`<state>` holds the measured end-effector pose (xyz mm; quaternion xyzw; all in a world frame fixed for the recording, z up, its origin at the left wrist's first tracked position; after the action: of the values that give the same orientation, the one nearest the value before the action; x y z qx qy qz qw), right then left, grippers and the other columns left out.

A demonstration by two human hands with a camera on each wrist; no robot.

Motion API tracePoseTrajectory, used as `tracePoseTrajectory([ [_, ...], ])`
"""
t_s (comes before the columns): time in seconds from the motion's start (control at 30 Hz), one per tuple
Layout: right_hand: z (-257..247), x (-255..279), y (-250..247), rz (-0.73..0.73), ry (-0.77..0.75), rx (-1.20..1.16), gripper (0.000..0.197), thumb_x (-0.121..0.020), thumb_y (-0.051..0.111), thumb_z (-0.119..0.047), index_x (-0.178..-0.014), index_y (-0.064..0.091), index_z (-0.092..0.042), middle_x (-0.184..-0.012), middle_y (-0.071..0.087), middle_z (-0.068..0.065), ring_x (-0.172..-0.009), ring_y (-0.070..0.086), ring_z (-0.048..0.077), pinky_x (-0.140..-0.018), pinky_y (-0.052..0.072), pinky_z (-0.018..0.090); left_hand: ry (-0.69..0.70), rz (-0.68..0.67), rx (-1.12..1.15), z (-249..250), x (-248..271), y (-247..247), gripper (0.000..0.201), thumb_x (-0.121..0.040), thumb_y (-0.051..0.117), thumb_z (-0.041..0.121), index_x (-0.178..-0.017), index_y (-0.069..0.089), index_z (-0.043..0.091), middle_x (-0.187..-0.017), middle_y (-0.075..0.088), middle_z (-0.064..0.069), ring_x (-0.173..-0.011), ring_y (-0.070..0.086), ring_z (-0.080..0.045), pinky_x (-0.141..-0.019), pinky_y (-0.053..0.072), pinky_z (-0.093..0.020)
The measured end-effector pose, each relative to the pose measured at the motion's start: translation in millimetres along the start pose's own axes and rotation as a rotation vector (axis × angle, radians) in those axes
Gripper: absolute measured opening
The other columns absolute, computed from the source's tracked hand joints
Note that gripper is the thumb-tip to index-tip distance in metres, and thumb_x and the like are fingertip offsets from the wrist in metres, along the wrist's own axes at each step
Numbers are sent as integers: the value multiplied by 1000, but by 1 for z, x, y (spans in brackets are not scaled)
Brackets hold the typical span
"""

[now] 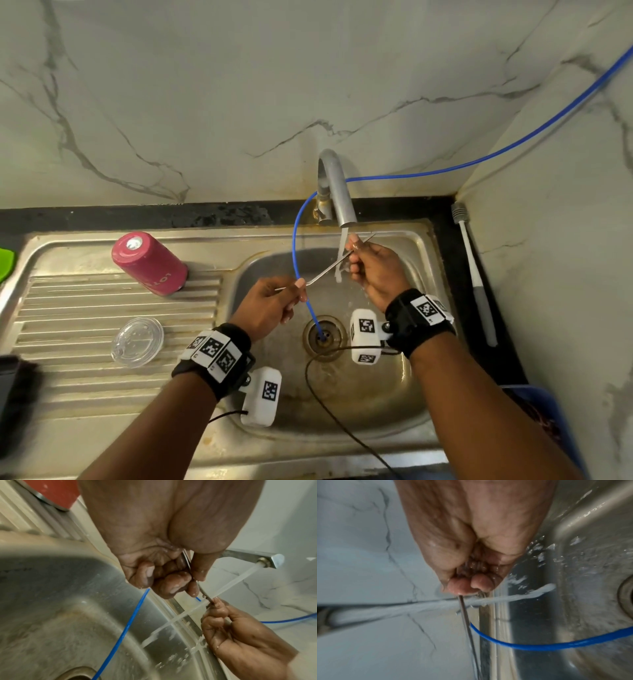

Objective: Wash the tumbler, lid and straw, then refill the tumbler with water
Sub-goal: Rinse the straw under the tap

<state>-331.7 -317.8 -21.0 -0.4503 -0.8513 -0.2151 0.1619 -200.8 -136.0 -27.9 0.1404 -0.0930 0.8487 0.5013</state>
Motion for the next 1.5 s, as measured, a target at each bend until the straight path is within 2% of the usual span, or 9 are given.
tracePoseTrajectory([
  [0.2,21,26,34,-248,17,363,24,-101,71,-28,-89,77,-8,-69,66,0,-59,59,11,-60,51,26,8,4,-134,-2,-12,4,39,-108,58,30,-84,74,4,-59,50,2,-53,47,-17,-54,44,-29],
  [0.43,-15,-1,-6,74,-82,-6,18,-102,69,-26,-89,70,-14,-71,65,-1,-62,60,9,-58,52,21,-19,-6,-19,-4,-13,4,42,-112,48,22,-90,70,-6,-61,45,2,-55,42,-14,-54,41,-25],
  [0.63,-2,13,22,-248,-61,476,24,-104,67,-28,-95,73,-6,-73,68,5,-66,63,16,-58,51,25,-33,-43,-115,4,-32,23,36,-108,50,32,-91,67,6,-65,54,4,-60,46,-13,-62,43,-28],
  [0.73,-11,9,8,-139,-86,413,24,-104,66,-25,-92,76,-8,-74,71,5,-62,63,13,-59,51,27,57,-128,-444,17,-40,33,32,-105,46,9,-81,62,23,-75,60,6,-68,53,-11,-73,47,-34],
  [0.8,-20,6,0,-76,-69,287,25,-105,64,-28,-92,76,-12,-73,71,2,-60,63,11,-57,50,25,81,-137,-435,26,-47,40,33,-101,43,1,-82,62,19,-77,61,2,-69,55,-14,-73,48,-36],
  [0.97,-43,0,-24,51,-134,214,31,-105,61,-41,-97,74,-14,-70,69,-4,-62,62,9,-58,49,23,73,-42,-468,46,-60,60,36,-109,44,17,-81,65,26,-70,58,11,-58,54,-2,-59,40,-18],
  [1.13,-45,-4,-33,72,-125,128,31,-109,54,-38,-94,70,-15,-67,67,-5,-61,62,10,-60,50,25,80,64,-568,46,-55,70,51,-109,42,50,-74,59,18,-66,58,1,-62,55,-17,-62,40,-33],
  [1.37,-30,1,-14,-77,-89,268,29,-110,54,-32,-102,71,-11,-70,71,-2,-61,67,12,-60,54,23,8,25,-303,19,-57,70,31,-84,37,18,-72,60,36,-76,58,1,-71,52,-23,-71,44,-38],
  [1.5,-30,-2,-10,-89,-96,255,27,-109,56,-31,-103,73,-11,-68,70,-3,-58,64,10,-58,51,22,56,53,-437,29,-52,62,32,-102,43,8,-76,55,24,-73,56,7,-67,53,-12,-68,43,-28],
])
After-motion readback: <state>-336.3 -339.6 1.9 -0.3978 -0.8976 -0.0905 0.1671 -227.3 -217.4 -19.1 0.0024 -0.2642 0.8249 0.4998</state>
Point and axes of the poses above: each hand's wrist, its own x-axis away from the middle knuckle, its own y-axis out of the palm, z = x × y, the point moved 2 cm from there along -x, towards the middle knuckle
